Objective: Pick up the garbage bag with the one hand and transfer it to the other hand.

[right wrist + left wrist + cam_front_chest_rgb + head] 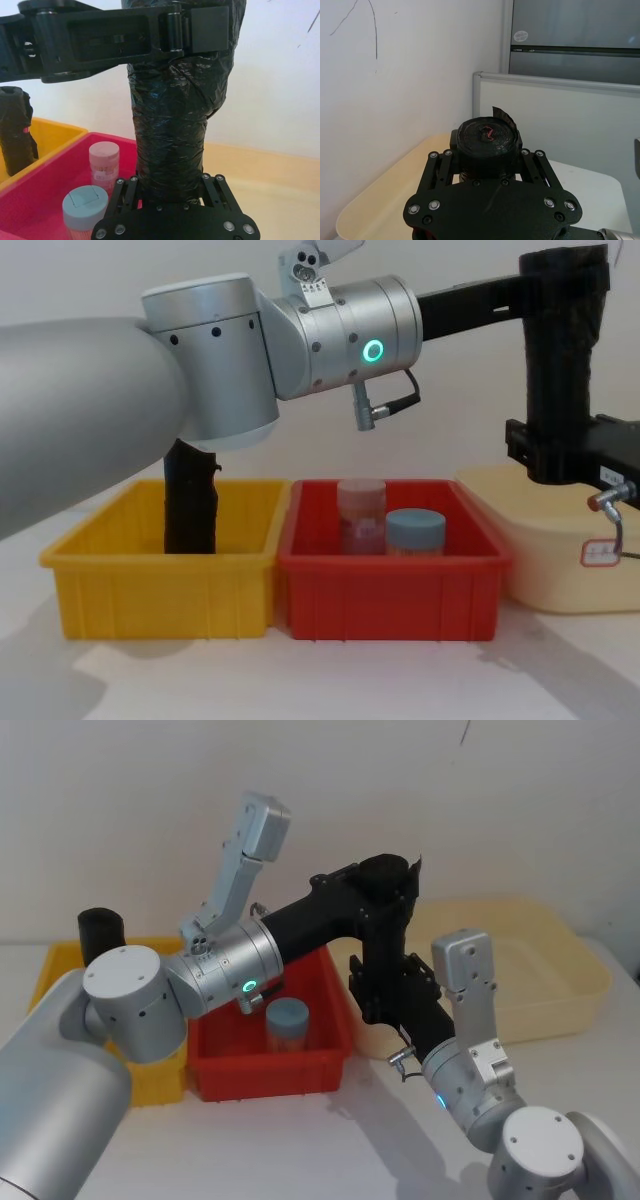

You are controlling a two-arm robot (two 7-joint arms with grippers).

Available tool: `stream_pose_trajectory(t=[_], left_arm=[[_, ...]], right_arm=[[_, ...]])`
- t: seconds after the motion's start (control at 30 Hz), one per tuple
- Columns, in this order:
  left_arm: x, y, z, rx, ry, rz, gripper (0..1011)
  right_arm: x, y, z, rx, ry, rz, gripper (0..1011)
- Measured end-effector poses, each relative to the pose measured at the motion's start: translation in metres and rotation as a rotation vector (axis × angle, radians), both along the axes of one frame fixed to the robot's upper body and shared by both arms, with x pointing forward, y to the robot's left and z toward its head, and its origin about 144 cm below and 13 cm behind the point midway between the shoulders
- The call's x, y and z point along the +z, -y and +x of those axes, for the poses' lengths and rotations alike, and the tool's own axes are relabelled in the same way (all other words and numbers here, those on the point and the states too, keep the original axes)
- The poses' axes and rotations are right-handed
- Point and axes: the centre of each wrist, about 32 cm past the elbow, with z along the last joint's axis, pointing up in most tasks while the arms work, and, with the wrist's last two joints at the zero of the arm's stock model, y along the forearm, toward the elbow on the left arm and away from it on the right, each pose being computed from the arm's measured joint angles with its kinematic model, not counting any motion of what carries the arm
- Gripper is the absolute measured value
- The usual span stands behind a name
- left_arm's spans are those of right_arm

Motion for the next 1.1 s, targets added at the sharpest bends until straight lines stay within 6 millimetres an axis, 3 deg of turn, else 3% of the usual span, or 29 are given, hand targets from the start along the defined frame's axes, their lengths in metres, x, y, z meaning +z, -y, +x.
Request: stream_pose_trajectory(t=[0.13, 0.37, 0.5, 0.57, 1.1], left_arm=[[0.000, 0.000, 0.000, 0.000, 0.000, 0.000, 580], [0.000, 0.000, 0.000, 0.000, 0.000, 0.000, 816], [0.000, 0.000, 0.000, 0.000, 0.000, 0.000, 880], [0.000, 0.000, 0.000, 0.000, 0.000, 0.000, 980], [0.000, 0.000, 0.000, 0.000, 0.000, 0.000, 1001]], right_arm=[[0.000, 0.000, 0.001, -0.002, 0.000, 0.000, 513], [0.001, 0.000, 0.002, -0.004, 0.001, 0.000, 513], [0.001, 0.000, 0.003, -0.005, 0.001, 0.000, 512], [0.001, 0.000, 0.003, -0.005, 0.001, 0.000, 513], [0.002, 0.011, 0.016, -0.074, -0.003, 0.009, 513]])
